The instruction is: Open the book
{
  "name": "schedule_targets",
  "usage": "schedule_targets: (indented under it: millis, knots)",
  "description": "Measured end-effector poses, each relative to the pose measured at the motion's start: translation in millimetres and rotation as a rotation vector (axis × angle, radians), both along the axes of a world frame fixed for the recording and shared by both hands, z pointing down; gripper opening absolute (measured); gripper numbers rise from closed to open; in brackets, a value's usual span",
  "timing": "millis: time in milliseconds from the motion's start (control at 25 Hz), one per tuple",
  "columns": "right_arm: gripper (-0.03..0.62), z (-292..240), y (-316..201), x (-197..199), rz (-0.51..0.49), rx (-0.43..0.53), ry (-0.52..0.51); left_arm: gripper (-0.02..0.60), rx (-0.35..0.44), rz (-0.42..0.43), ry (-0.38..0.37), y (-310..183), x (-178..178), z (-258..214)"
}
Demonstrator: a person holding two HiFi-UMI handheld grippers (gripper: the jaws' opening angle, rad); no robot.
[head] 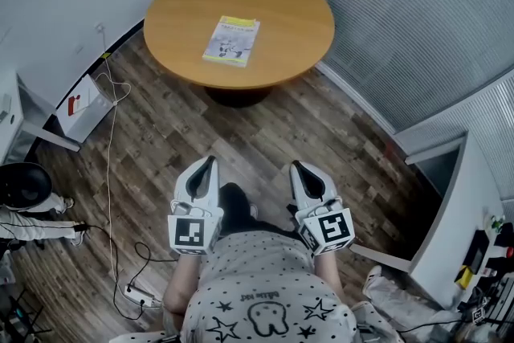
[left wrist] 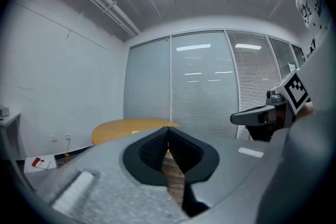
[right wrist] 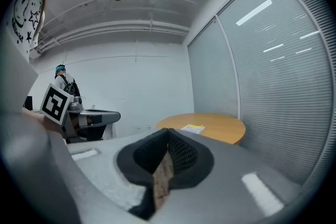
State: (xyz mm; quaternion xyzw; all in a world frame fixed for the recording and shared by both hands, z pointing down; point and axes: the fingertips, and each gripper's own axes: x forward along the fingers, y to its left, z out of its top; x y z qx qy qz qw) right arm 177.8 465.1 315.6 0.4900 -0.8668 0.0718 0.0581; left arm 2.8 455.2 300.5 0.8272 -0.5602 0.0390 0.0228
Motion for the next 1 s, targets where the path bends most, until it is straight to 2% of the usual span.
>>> schedule_targets:
  millis: [480, 800, 1000]
  knots:
    - [0.003, 18.3, -33.0, -0.2, 0.029, -0.057, 0.019, 0.011, -0.044, 0.026, 0.000, -43.2, -6.0, 10.8]
    - [0.003, 26.2, -108.0, -31.6, 0.004, -0.101, 0.019, 0.011, -0.080, 0.066, 0.036, -119.7, -24.2, 15.7]
    - [0.003, 17.8, -158.6, -54.5, 0.019, -0.087, 0.019, 0.011, -0.079, 0.081, 0.013, -168.1, -50.6, 11.1]
